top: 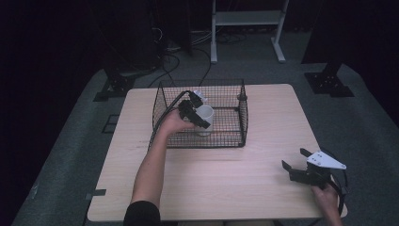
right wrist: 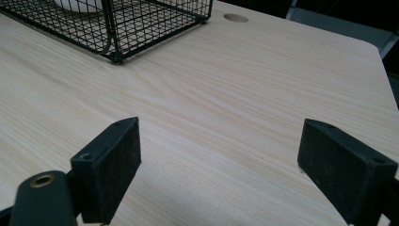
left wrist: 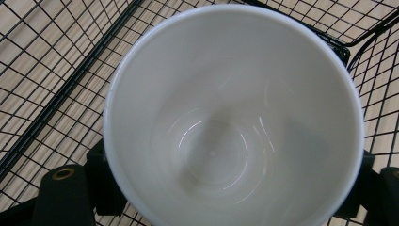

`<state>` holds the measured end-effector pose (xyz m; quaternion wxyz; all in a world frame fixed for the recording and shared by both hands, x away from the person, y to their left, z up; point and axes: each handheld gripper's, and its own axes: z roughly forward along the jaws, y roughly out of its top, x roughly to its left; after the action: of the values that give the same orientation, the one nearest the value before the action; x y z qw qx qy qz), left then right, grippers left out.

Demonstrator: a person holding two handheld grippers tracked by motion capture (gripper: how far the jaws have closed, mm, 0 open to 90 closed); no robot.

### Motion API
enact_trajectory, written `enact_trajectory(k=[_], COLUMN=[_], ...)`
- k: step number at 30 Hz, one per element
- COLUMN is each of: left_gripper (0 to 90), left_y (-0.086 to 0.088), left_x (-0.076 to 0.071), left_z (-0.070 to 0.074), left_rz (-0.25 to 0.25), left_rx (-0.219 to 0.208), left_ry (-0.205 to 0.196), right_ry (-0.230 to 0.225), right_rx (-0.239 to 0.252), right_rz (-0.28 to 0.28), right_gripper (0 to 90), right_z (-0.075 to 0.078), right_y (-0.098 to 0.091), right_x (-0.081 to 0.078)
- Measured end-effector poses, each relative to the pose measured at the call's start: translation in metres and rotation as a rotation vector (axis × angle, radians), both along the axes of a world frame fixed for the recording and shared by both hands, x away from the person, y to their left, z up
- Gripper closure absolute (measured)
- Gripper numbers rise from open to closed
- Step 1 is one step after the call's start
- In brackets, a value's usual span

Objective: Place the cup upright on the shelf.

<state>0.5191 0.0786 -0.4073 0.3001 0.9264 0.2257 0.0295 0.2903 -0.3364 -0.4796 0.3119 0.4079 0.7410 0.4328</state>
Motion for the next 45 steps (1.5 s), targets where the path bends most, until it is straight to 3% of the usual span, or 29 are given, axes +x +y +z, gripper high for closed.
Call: enact_trajectory(k=[8,15,29,36,45], left_gripper=[13.6,7.2,5.5,5.5,5.5], left_y=[0.002,0.010,0.016,0.028,0.040], left_x=[-0.004,-0.008,-0.019,-0.025,-0.033], left_z=[0.001,0.011,0.030,0.041,0.047], left_rz=[0.010,0.028,0.029,0.045,0.058], left_rx=[-0.009,-0.050,-0.100,-0.126,-0.137], left_ry=[-0.007,-0.031,-0.092,-0.122,-0.124], right_ry=[-0.002,0.001,0.001,0.000,0.001], right_rx=[-0.002,-0.003,-0.005,-0.005,-0.002], right_rz=[0.001,0.000,0.001,0.001,-0.004], right_gripper=[13.1,13.1,13.1,13.1,13.1], right_z=[0.000,0.000,0.000,0.000,0.000], right_y=[0.000,0.000,0.000,0.000,0.000], right_x=[0.000,0.000,0.000,0.000,0.000])
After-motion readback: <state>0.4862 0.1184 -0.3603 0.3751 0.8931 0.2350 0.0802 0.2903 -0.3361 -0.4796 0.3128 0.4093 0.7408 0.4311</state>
